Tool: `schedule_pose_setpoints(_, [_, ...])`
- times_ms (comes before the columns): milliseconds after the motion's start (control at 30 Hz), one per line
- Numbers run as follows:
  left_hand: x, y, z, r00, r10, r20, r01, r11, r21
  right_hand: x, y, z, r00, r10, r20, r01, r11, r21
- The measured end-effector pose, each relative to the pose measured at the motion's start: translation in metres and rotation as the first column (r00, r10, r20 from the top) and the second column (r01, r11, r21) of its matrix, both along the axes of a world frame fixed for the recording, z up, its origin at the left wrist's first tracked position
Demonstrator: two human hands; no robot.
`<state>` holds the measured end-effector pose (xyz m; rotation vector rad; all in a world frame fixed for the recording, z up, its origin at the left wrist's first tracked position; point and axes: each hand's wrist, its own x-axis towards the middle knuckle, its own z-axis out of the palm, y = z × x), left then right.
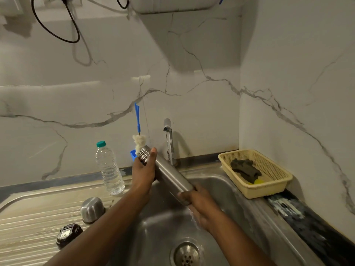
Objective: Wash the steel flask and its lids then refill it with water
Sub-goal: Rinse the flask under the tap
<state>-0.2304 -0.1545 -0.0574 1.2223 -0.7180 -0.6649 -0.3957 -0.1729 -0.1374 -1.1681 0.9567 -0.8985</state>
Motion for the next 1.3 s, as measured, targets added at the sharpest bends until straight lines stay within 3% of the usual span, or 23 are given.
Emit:
schedule_pose_setpoints(133, [-0.006,0.006,-0.005,0.992,-0.079,-0.103,0.077,0.997,-0.029,0.001,0.010,0.009,0.998,0.008,-0.060,-0.013,0.996,-0.087])
schedule_pose_setpoints(267, [-0.013,0.012,-0.022,0.965,-0.201,-0.168,0.204,0.979,0.003,0.003,0.013,0.014,0.999,0.002,0.046,0.001,0.997,-0.071])
schedule_pose_setpoints(367, [-0.016,0.014,-0.022,0.965,-0.163,-0.207,0.151,0.986,-0.075,0.005,0.008,0.012,0.988,-0.004,0.156,0.000,1.000,0.029])
schedule_pose_setpoints(533, [-0.016,0.015,-0.017,0.975,-0.086,-0.206,0.050,0.983,-0.176,0.012,0.015,0.012,0.979,0.061,0.194,-0.087,0.988,0.128])
schedule_pose_setpoints(600, [-0.018,0.017,-0.016,0.974,-0.091,-0.207,0.049,0.979,-0.197,0.012,0.016,0.015,0.982,0.027,0.188,-0.046,0.994,0.098])
schedule_pose_setpoints(767, [-0.034,0.024,-0.024,0.970,-0.117,-0.214,0.070,0.974,-0.215,0.007,0.008,0.016,0.922,-0.071,0.381,-0.003,0.982,0.189])
schedule_pose_setpoints(967, [-0.028,0.027,-0.024,0.967,-0.088,-0.240,0.039,0.978,-0.203,0.008,0.011,0.013,0.986,-0.055,0.154,0.031,0.988,0.154])
schedule_pose_setpoints(1133, [-0.036,0.033,-0.030,0.968,-0.141,-0.209,0.103,0.978,-0.183,0.007,0.008,0.015,0.952,-0.123,0.280,0.068,0.978,0.200])
schedule_pose_setpoints(1300, [-0.035,0.032,-0.026,0.983,-0.129,-0.132,0.105,0.979,-0.172,0.010,0.010,0.009,0.990,-0.058,0.128,0.039,0.988,0.147])
